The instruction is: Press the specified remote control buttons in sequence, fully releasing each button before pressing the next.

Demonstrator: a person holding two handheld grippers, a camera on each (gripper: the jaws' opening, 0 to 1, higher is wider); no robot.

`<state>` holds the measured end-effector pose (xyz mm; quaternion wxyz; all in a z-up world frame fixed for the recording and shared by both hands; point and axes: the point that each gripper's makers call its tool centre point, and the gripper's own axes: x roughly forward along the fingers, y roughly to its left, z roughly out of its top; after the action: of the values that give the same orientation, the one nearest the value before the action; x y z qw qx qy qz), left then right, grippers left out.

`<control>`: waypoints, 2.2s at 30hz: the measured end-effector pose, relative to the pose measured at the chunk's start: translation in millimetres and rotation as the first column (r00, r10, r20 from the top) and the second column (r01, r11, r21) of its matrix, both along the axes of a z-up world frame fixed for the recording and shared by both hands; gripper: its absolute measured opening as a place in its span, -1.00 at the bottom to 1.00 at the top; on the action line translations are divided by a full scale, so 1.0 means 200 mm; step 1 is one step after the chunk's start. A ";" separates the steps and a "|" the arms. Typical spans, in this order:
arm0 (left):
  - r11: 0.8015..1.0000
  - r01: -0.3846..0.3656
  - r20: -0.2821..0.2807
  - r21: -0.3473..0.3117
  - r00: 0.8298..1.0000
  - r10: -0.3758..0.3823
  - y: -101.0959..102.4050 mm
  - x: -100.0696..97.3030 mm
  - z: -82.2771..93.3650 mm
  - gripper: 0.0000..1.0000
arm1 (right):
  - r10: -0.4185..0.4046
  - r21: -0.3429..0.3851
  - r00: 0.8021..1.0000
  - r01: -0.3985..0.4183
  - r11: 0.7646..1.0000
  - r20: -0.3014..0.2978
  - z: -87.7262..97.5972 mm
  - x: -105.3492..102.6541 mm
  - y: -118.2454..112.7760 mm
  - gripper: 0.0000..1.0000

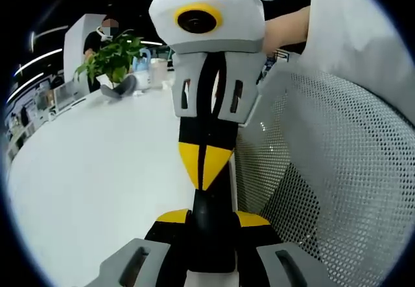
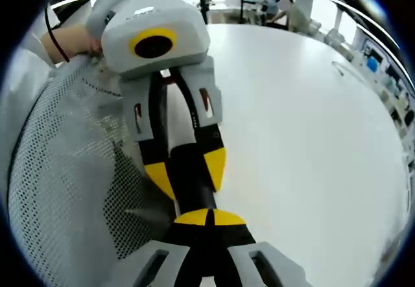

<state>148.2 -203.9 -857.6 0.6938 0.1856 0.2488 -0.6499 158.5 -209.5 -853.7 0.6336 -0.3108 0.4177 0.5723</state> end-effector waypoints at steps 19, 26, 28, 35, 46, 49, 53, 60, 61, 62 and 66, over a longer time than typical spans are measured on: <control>1.000 -0.004 -0.001 -0.003 1.000 0.004 0.00 0.00 0.00 -0.50 | -0.112 -0.140 0.991 0.100 0.985 -0.078 -0.02 0.02 -0.01 -1.00; 1.000 -0.004 0.003 -0.003 1.000 0.004 0.00 0.00 0.00 -0.50 | -0.127 -0.157 0.991 0.121 0.980 -0.029 -0.03 0.02 0.00 -1.00; 1.000 -0.003 0.004 -0.002 1.000 0.003 0.00 0.00 0.00 -0.50 | -0.120 -0.150 0.993 0.116 0.982 -0.019 -0.03 0.02 -0.01 -1.00; 1.000 -0.004 0.006 -0.001 1.000 0.004 0.00 0.00 0.00 -0.50 | -0.131 -0.006 0.991 0.131 0.991 -0.020 -0.01 0.02 -0.01 -1.00; 1.000 -0.005 0.004 -0.002 1.000 0.005 0.00 0.00 0.00 -0.50 | -0.036 0.031 0.999 0.035 0.999 0.014 0.01 -0.07 0.04 -1.00; 1.000 -0.005 0.005 -0.002 1.000 0.005 0.00 0.00 0.00 -0.50 | 0.001 0.007 0.999 -0.001 1.000 0.042 0.01 -0.07 0.04 -1.00; 1.000 -0.004 0.005 -0.001 1.000 0.004 0.00 0.00 0.00 -0.50 | 0.044 -0.028 0.996 -0.042 0.999 0.083 0.00 -0.07 0.04 -1.00; 1.000 0.000 0.008 -0.001 1.000 0.000 0.00 0.00 0.00 -0.50 | 0.091 -0.071 0.988 -0.082 0.994 0.125 0.00 -0.07 0.04 -1.00; 1.000 0.000 0.008 0.000 1.000 0.000 0.00 0.00 0.00 -0.50 | 0.090 -0.070 0.988 -0.081 0.994 0.127 0.00 -0.07 0.04 -1.00; 1.000 0.001 0.009 0.000 1.000 -0.001 0.00 0.00 0.00 -0.50 | 0.086 -0.067 0.988 -0.078 0.995 0.129 0.00 -0.07 0.04 -1.00; 1.000 0.002 0.011 0.001 1.000 -0.002 0.00 0.00 0.00 -0.50 | 0.052 -0.050 0.992 -0.047 0.998 0.114 0.00 -0.06 0.04 -1.00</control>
<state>148.4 -204.4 -858.2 0.6943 0.1898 0.2454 -0.6494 146.0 -202.0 -853.8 0.6347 -0.3682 0.3862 0.5589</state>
